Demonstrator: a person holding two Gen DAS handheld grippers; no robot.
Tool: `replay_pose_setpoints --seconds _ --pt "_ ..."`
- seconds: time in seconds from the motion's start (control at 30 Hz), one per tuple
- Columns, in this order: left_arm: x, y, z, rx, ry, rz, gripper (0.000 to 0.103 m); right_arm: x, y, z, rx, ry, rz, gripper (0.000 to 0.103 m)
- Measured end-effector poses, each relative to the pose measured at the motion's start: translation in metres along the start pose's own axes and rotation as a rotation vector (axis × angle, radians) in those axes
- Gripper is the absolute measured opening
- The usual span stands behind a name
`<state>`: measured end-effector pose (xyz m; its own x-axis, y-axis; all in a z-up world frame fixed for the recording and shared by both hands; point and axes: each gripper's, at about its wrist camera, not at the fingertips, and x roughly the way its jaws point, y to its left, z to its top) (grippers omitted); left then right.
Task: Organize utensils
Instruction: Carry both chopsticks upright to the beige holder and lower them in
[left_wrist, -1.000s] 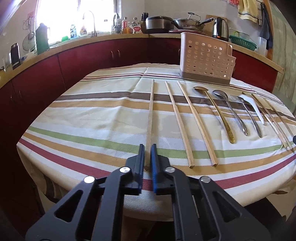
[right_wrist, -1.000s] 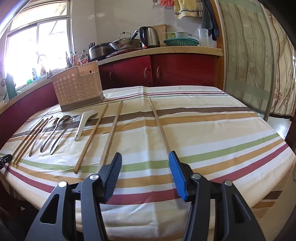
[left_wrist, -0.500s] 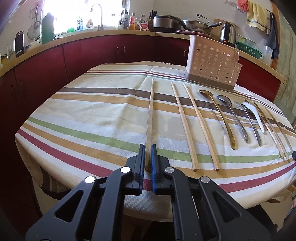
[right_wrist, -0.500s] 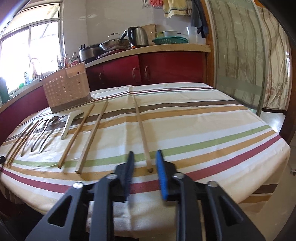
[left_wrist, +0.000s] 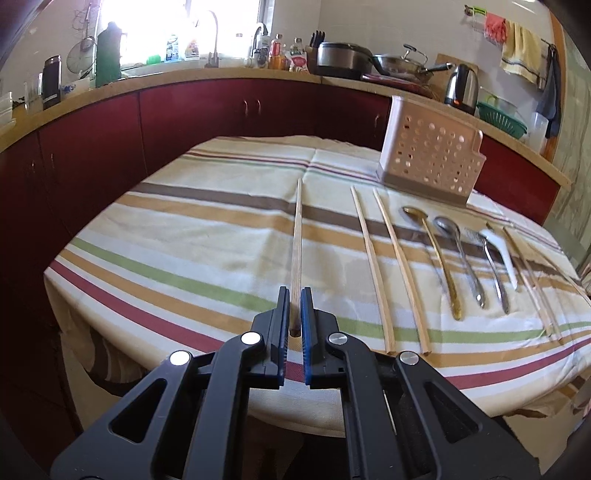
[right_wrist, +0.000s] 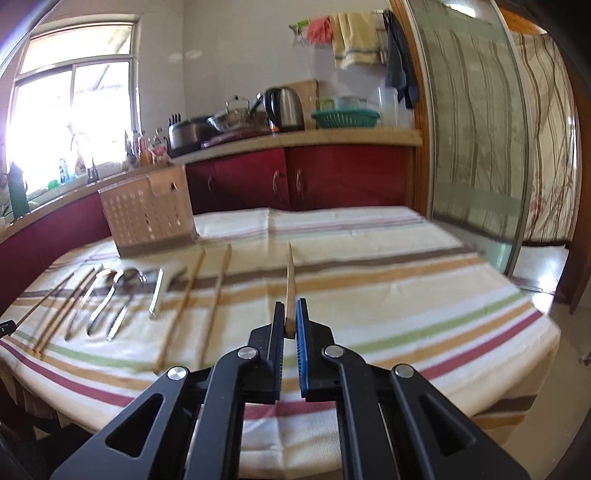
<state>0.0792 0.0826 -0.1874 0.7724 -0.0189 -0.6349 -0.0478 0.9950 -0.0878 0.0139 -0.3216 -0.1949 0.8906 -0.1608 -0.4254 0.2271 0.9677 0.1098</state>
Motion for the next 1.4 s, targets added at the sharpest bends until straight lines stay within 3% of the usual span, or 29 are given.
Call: replay_pose_setpoints --seconds 0.7,1.03,1.4 --pt "-0.064 -0.013 0.067 0.055 -0.142 -0.058 0.007 -0.039 0.029 0.065 -0.043 -0.155 0.058 0.007" --pt "-0.063 -0.025 0.112 0.111 -0.179 -0.088 0.007 -0.014 0.046 0.104 -0.078 -0.178 0.094 0.007" --pt "-0.037 -0.034 0.168 0.137 -0.219 -0.115 0.007 0.024 0.059 0.145 -0.108 -0.197 0.099 0.007"
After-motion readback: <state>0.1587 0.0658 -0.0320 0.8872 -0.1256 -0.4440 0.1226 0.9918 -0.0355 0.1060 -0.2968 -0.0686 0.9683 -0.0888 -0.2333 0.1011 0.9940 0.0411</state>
